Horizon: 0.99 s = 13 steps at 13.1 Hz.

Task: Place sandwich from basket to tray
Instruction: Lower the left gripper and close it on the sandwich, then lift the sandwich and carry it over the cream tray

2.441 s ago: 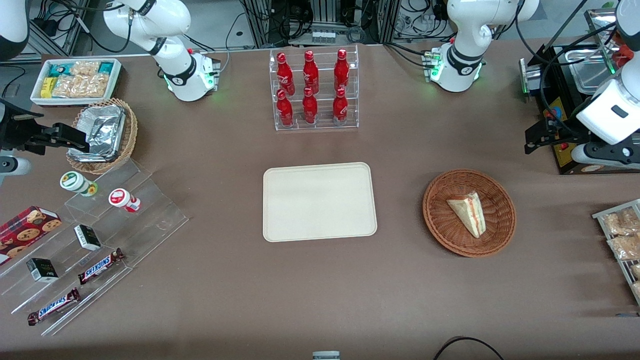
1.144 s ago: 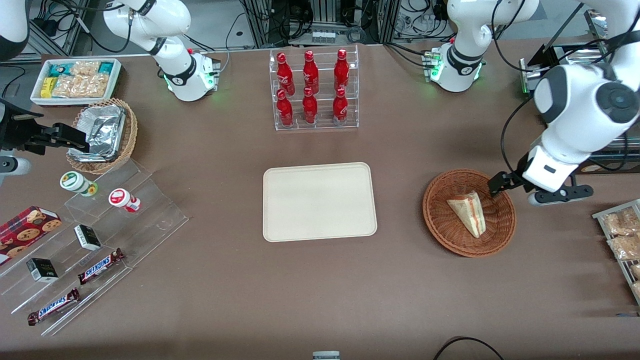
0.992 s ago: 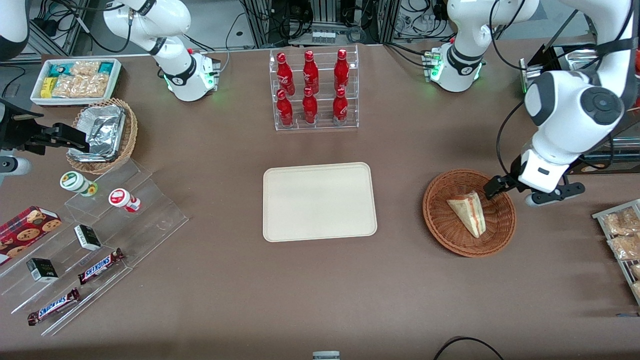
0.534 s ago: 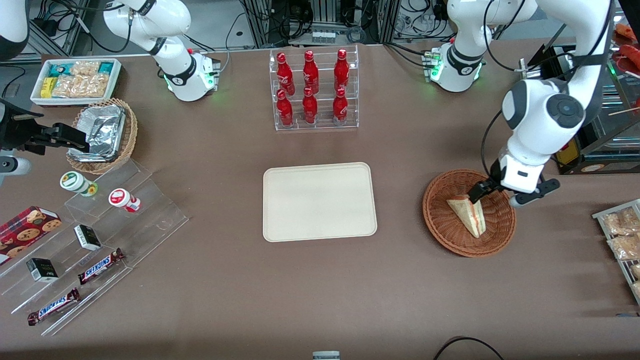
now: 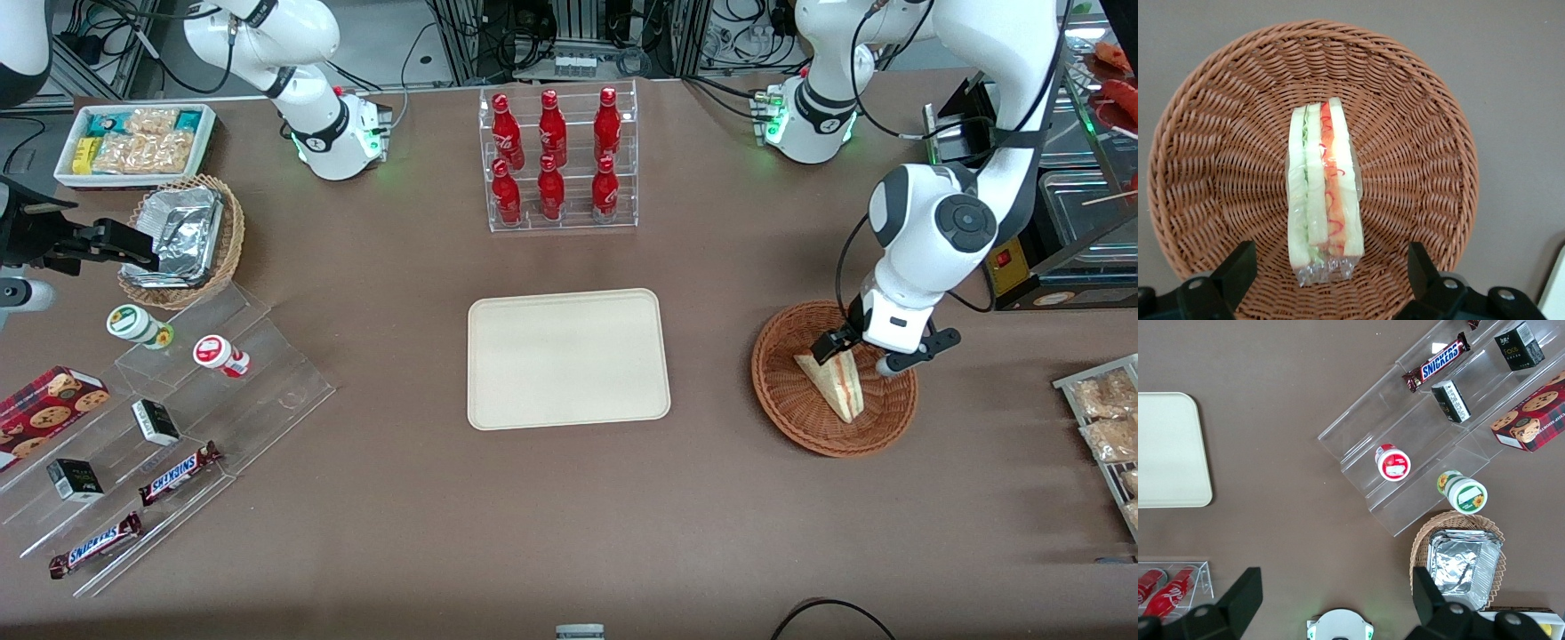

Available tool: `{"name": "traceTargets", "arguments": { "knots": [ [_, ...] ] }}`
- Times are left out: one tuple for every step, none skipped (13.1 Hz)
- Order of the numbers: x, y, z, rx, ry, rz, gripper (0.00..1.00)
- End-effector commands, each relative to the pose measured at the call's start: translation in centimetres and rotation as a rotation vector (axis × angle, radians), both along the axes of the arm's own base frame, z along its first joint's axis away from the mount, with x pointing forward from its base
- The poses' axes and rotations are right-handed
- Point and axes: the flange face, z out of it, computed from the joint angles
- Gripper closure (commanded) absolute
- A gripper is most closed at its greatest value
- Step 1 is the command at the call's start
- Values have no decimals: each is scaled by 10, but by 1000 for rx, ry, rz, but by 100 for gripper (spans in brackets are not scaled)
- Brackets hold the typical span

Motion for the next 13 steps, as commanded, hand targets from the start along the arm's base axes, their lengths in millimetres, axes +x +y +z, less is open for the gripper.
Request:
{"name": "traceTargets", "arguments": {
  "knots": [
    [2, 0, -20, 3, -12, 13, 0],
    [3, 0, -24, 2, -17, 13, 0],
    [4, -1, -29, 2, -14, 13, 0],
    [4, -1, -32, 0, -23, 13, 0],
    [5, -1, -37, -1, -26, 14, 2],
    [4, 0, -41, -1, -18, 15, 15],
    [5, 0, -42, -1, -18, 14, 54],
    [4, 1, -43, 3, -16, 7, 92],
    [5, 0, -42, 9, -20, -5, 100],
    [5, 0, -42, 14, -19, -14, 100],
    [6, 0, -39, 14, -25, -16, 100],
    [8, 0, -35, 14, -30, -16, 100],
    [11, 0, -26, 13, -44, -13, 100]
  ]
}}
